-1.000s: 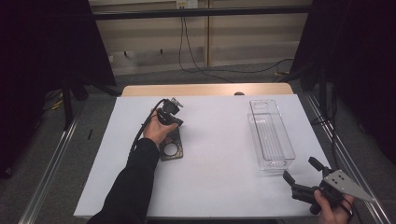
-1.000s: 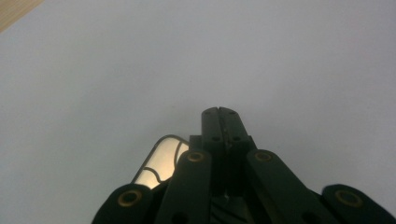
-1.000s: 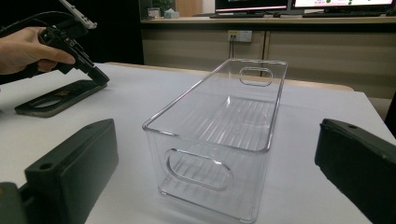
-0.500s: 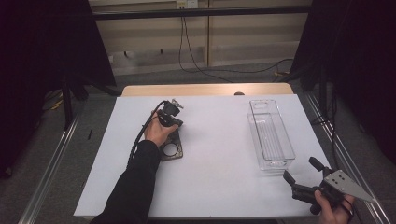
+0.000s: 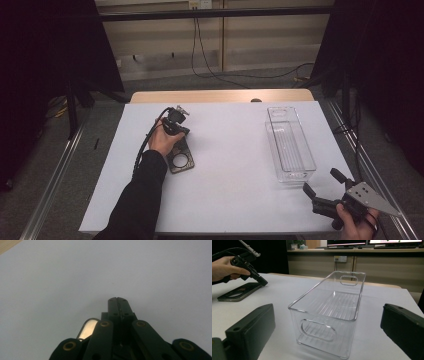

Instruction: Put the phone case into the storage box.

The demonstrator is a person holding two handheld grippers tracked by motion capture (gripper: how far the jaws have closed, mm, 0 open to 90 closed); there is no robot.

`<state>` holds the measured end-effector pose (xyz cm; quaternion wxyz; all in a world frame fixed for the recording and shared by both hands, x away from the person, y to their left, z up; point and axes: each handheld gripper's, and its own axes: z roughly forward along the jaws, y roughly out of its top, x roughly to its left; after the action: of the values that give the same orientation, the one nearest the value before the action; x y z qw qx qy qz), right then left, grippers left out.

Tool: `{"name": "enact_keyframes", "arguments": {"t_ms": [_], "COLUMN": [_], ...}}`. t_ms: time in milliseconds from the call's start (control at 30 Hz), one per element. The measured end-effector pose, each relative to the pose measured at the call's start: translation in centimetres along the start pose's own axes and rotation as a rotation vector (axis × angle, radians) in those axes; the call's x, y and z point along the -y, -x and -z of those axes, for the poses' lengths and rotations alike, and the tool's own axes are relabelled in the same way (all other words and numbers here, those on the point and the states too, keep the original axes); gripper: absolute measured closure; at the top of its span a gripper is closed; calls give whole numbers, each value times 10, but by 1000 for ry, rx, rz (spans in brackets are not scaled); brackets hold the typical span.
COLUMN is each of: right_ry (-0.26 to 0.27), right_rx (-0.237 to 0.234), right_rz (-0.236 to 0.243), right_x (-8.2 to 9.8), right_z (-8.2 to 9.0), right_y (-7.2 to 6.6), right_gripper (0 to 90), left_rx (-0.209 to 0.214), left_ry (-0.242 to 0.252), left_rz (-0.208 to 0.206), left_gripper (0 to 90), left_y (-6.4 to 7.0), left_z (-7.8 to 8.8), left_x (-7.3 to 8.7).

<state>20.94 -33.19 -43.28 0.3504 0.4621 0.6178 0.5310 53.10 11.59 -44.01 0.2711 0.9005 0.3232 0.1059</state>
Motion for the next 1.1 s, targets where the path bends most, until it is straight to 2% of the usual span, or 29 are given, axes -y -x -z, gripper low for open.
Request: {"name": "enact_keyframes", "arguments": {"t_ms": [67, 133, 200, 267, 467, 567, 800, 1033, 1100], "right_ry": [0, 0, 1, 0, 0, -1, -1, -2, -3], "right_rx": [-2, -2, -1, -2, -1, -1, -1, -1, 0], "right_rz": [1, 0, -3, -4, -3, -2, -1, 3, 3], "right_x": [0, 0, 0, 0, 0, 0, 0, 0, 0], "right_z": [0, 0, 0, 0, 0, -1, 0, 0, 0], "right_y": [0, 0, 0, 0, 0, 0, 0, -1, -1], "right_gripper": [0, 0, 0, 0, 0, 0, 0, 0, 0], "left_rx": [-4, -21, -30, -19, -30, -27, -24, -24, -22], "left_ry": [4, -6, -7, -1, 2, 25, 20, 50, 45], "left_rz": [11, -1, 4, 13, 18, 33, 28, 38, 31], "left_gripper": [900, 900, 900, 900, 900, 900, 900, 900, 900], "left_y": [-2, -4, -5, -7, -11, -13, -15, -15, -16], "left_z": [0, 1, 2, 3, 6, 6, 10, 13, 14], "left_x": [1, 2, 3, 6, 11, 17, 22, 31, 33]}}
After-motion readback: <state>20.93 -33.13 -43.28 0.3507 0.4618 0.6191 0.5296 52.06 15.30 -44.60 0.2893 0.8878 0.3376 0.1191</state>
